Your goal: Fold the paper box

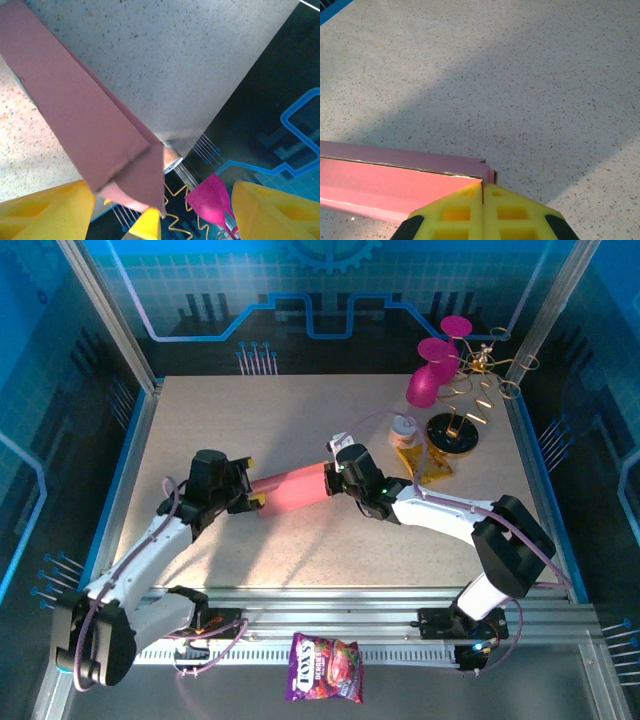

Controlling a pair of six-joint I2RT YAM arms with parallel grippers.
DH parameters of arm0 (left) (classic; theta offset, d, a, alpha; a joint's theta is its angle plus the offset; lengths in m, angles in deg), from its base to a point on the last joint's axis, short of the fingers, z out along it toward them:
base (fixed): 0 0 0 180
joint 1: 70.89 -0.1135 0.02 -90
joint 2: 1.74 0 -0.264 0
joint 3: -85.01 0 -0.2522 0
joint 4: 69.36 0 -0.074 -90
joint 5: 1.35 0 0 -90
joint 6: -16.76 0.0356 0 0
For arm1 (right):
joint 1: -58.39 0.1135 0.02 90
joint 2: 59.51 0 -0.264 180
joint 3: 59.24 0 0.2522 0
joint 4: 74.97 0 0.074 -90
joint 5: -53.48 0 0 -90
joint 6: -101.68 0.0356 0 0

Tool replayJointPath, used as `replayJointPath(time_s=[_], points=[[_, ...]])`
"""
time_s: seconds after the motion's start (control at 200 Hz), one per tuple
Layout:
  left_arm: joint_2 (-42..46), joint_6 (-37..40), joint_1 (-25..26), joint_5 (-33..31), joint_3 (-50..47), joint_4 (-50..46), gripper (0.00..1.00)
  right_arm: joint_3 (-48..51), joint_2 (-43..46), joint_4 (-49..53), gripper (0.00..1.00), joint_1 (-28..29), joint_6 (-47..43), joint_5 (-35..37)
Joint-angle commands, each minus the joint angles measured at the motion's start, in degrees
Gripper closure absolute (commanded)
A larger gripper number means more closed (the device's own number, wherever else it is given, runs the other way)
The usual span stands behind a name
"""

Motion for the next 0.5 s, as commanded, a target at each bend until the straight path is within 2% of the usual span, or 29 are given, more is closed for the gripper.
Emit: replayJointPath(time_s=[0.0,0.36,0.495], points=[[-1.1,1.92,-0.59,2.61,0.87,2.66,0.29,1.48,-0.91,4.22,1.0,1.09,0.07,-0.35],[2.01,1.78,-0.29,1.57,-4.67,3.49,0.57,1.52,-1.31,3.84,1.0,0.89,0.33,-0.7],[2.36,1.85,-0.23,1.83,-5.93,3.64,0.6,1.4,-1.28,3.81,1.0,0.87,0.34,-0.81]])
